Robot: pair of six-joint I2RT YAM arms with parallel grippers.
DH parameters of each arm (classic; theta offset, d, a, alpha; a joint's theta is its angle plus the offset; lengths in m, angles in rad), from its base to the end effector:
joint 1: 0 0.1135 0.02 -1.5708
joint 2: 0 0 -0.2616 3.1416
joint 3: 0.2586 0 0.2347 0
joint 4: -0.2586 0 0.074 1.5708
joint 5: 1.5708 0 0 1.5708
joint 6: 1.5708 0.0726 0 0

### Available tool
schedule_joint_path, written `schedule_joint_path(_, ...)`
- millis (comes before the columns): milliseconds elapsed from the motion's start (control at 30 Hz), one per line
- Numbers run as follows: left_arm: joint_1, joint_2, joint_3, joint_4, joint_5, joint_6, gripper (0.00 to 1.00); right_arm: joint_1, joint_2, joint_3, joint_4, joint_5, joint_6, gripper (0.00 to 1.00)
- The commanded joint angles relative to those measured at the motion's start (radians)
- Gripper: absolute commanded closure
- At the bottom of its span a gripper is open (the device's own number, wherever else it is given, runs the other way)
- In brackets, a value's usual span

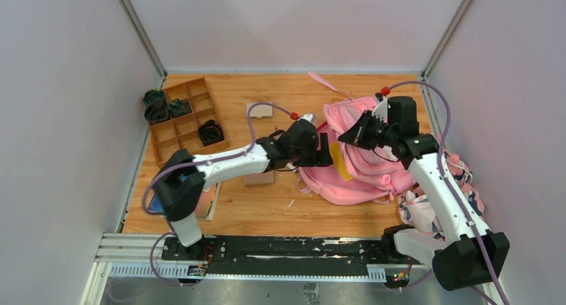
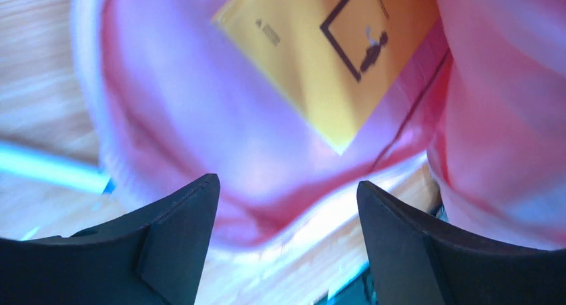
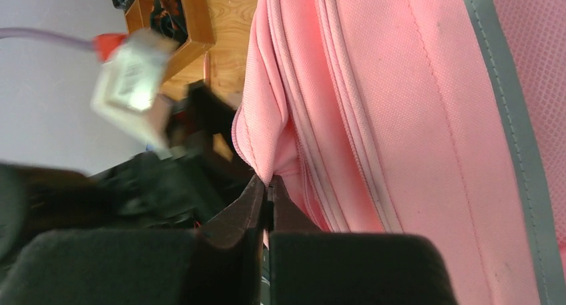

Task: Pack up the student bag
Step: Place the book in the student bag.

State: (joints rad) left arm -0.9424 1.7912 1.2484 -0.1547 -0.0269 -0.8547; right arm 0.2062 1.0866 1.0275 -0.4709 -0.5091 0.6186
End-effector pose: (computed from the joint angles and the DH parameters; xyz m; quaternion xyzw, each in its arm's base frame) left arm 0.2454 -0.3344 0.2088 0.0340 0.9055 -0.3233 0.2729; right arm 0.2343 0.0852 0.3221 0.0494 0.8475 0.3930 0.3533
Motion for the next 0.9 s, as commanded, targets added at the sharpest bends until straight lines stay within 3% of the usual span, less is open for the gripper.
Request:
schedule_joint_path(0,0.002,-0.232,-0.104,-0.187,-0.050,0.134,0.19,-0.019,0.013,-0.013,0.036,0.011,-0.028,1.00)
schedule_joint_path(167,0.003,-0.519,-0.285,-0.430,-0.298,0.126,0.22,-0.018,0.047,-0.009,0.027,0.018,-0.058,1.00)
schedule_joint_path(300,0.028,-0.688,-0.342,-0.671,-0.524,0.075,0.10,-0.013,0.079,-0.032,-0.010,0.052,-0.092,1.00)
schedule_joint_path(400,0.097,-0.715,-0.401,-0.749,-0.585,0.093,0.08,-0.005,0.129,-0.066,-0.019,0.036,-0.108,1.00)
schedule_joint_path(467,0.136,-0.673,-0.424,-0.827,-0.678,0.007,0.08,0.006,0.164,-0.083,-0.032,0.026,-0.119,0.99)
schedule_joint_path(667,0.148,-0.554,-0.453,-0.864,-0.781,-0.137,0.00,0.018,0.200,-0.127,-0.034,0.045,-0.117,0.50)
schedule_joint_path(733,0.150,-0.530,-0.456,-0.875,-0.813,-0.163,0.00,0.018,0.175,-0.120,-0.035,0.060,-0.114,0.41)
schedule_joint_path(867,0.177,-0.450,-0.470,-0.879,-0.868,-0.110,0.00,0.018,0.141,-0.102,-0.046,0.072,-0.121,0.40)
